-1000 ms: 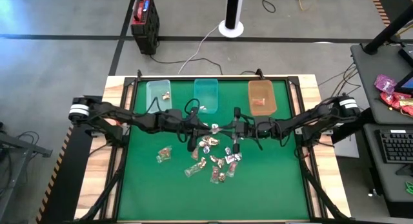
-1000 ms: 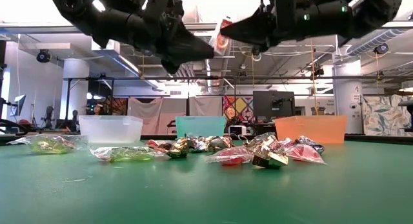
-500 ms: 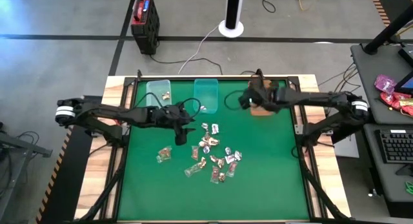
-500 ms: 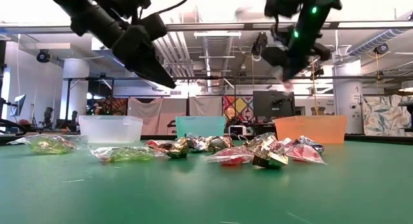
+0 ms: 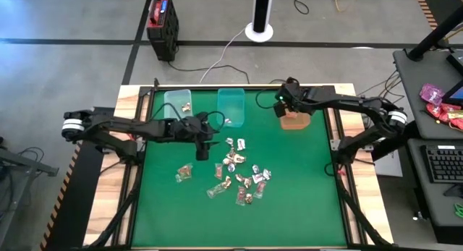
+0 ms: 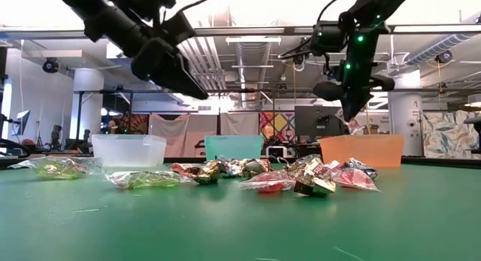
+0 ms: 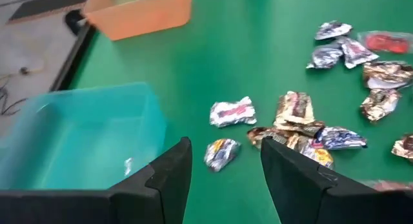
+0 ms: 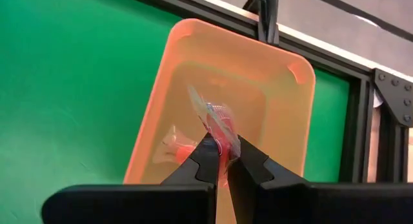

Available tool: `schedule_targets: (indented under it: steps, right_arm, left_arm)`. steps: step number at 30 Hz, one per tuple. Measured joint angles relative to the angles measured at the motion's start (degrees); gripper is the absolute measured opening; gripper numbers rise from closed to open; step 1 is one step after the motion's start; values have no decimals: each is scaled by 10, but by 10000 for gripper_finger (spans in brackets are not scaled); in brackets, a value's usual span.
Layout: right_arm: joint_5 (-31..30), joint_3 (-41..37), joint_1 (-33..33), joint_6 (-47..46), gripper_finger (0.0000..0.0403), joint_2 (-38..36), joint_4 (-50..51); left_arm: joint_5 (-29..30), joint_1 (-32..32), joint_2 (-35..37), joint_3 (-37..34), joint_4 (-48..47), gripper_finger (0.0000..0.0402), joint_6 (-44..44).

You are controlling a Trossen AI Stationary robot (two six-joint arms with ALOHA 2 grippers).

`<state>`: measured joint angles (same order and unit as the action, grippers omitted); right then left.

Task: Sort candy by brand, put in halloween buckets
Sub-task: Put the orange gummy into the orange bin, then put the silver wrap candy into the blue bin

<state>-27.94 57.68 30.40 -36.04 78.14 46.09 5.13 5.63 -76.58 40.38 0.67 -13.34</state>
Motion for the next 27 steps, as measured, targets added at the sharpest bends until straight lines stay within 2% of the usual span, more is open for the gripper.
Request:
schedule_targets:
  steps: [5,12,15,22,27]
  right_arm:
    - [12,0,0,-4,13,-1,7]
    - [16,-1,0,-1,23,-1,24]
    - [15,-1,0,0,56,-1,25]
    - [10,-1,0,0,168,-1,25]
    - [10,0,-1,12,222,-8,12]
  left_arm:
    - [-36,0,-36,0,37,168,-27]
    - [-14,2,-73,0,46,168,-71]
    - [-14,2,-80,0,49,168,-71]
    - [-13,2,-93,0,49,168,-70]
    - [-12,2,-117,0,67,168,-88]
